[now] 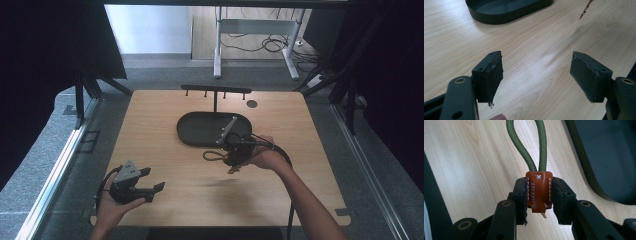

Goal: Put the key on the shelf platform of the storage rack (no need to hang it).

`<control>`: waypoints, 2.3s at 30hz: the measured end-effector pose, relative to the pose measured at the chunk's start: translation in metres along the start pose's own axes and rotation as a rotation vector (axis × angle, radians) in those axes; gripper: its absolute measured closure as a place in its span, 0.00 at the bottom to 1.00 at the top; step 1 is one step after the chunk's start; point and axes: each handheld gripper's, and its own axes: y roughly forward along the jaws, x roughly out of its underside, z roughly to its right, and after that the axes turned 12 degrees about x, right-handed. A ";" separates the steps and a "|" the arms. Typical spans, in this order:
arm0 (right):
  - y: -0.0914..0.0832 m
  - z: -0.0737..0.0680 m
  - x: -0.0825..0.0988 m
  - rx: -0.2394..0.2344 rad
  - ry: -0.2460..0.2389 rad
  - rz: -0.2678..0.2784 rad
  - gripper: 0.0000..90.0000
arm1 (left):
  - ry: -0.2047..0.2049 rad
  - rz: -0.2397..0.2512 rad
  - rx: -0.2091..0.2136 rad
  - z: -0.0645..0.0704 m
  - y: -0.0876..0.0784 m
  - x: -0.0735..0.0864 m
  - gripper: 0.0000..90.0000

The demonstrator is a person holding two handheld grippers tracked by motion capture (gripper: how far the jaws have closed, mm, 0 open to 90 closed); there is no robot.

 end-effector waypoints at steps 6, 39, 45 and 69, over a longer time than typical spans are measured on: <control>0.000 0.010 -0.002 -0.004 0.005 -0.009 0.74 | -0.003 0.001 0.002 -0.001 -0.001 0.000 0.30; 0.007 0.064 -0.018 0.026 0.064 -0.070 0.74 | 0.003 0.004 0.028 0.002 0.000 -0.001 0.30; 0.008 0.071 -0.022 0.034 0.072 -0.066 0.74 | 0.000 0.014 0.027 0.001 -0.002 -0.001 0.30; 0.014 0.091 -0.042 0.052 0.088 -0.086 0.74 | -0.004 0.024 0.028 -0.001 -0.003 -0.001 0.30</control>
